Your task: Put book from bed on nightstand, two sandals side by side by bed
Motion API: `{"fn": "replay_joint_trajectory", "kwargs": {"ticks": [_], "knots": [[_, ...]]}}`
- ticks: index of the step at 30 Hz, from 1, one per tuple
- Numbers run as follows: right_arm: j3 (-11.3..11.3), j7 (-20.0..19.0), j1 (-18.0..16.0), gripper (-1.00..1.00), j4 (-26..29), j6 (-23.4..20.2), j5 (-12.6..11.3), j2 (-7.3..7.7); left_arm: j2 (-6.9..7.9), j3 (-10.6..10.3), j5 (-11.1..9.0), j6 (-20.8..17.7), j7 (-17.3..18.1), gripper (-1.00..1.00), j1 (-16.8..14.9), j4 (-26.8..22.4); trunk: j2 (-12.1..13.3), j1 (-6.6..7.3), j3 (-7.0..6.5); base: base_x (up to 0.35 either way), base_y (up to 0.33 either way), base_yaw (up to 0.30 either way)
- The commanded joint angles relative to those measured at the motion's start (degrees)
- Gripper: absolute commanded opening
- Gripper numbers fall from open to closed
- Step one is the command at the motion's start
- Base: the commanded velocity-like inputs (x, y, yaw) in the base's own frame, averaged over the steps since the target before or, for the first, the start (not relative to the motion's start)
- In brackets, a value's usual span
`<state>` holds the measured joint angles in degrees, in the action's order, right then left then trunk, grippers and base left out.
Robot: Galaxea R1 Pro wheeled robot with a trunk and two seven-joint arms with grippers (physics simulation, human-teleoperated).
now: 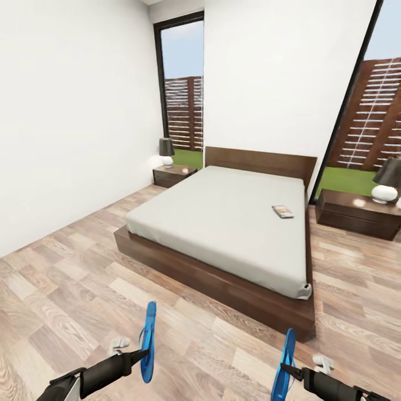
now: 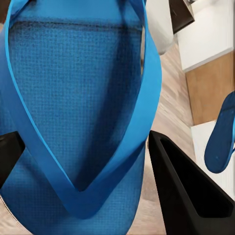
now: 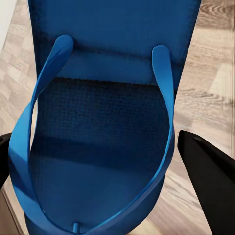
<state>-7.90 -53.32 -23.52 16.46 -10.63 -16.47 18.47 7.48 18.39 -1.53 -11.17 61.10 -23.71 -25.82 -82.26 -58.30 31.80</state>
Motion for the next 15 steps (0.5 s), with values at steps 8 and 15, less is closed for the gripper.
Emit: {"fn": "replay_joint_trajectory", "kwargs": {"ticks": [8, 15], "knots": [[-0.1, -0.1, 0.0, -1.0, 0.0, -0.6, -0.5, 0.06, -0.01, 0.2, -0.1, -0.5, 0.4, -1.0, 0.0, 0.0, 3.2, 1.77, -1.39, 0.0, 0.0, -0.282], [-0.2, -0.1, 0.0, -1.0, 0.0, -0.6, -0.5, 0.07, -0.01, 0.2, -0.1, -0.5, 0.4, -1.0, 0.0, 0.0, 6.0, 3.3, -2.64, 0.0, 0.0, -0.282]]}}
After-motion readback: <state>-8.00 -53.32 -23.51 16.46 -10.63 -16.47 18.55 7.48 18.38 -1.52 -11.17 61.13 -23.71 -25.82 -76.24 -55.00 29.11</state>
